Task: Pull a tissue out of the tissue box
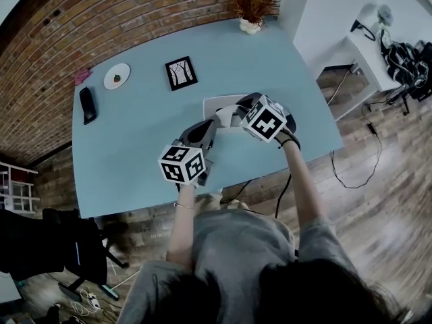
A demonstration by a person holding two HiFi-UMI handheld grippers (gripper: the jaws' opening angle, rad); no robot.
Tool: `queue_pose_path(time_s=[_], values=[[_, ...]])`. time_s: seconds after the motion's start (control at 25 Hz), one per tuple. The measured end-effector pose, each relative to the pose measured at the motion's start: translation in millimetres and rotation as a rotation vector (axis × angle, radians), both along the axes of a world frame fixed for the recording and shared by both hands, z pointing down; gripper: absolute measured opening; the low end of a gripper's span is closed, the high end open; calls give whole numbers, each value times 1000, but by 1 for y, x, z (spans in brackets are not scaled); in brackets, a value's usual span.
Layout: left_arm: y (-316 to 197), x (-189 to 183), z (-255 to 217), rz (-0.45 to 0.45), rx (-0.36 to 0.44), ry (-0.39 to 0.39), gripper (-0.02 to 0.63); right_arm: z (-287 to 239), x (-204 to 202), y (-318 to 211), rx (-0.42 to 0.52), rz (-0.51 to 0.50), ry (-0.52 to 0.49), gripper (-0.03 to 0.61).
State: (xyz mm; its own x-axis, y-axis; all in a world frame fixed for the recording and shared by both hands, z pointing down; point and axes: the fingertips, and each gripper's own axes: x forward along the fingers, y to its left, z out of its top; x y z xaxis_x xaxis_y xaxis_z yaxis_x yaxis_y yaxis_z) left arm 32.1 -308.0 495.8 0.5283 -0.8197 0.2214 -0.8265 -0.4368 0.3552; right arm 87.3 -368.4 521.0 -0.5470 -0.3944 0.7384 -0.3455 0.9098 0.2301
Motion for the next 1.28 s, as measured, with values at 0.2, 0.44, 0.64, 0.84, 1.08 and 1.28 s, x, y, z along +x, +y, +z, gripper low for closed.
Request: queue_pose_path(time_s=[0.2, 0.44, 0.64, 0.84, 1.08, 1.28], values=[[4, 9, -8, 27, 16, -6, 3, -16, 6, 5, 21, 2, -33, 2], [11, 20, -17, 60, 40, -12, 3, -26, 13, 12, 45, 9, -44, 2], [17, 24, -21, 76, 38, -46, 3, -34, 17, 19, 61, 16, -64, 2], [23, 28, -27, 85, 57, -58, 3, -39, 24, 26, 88, 28, -86, 2], [29, 31, -27, 86, 62, -85, 3, -40, 27, 35, 105, 32, -99, 2], [35, 33, -36, 84, 90, -81, 3, -49, 33, 39, 138, 49, -114, 2]])
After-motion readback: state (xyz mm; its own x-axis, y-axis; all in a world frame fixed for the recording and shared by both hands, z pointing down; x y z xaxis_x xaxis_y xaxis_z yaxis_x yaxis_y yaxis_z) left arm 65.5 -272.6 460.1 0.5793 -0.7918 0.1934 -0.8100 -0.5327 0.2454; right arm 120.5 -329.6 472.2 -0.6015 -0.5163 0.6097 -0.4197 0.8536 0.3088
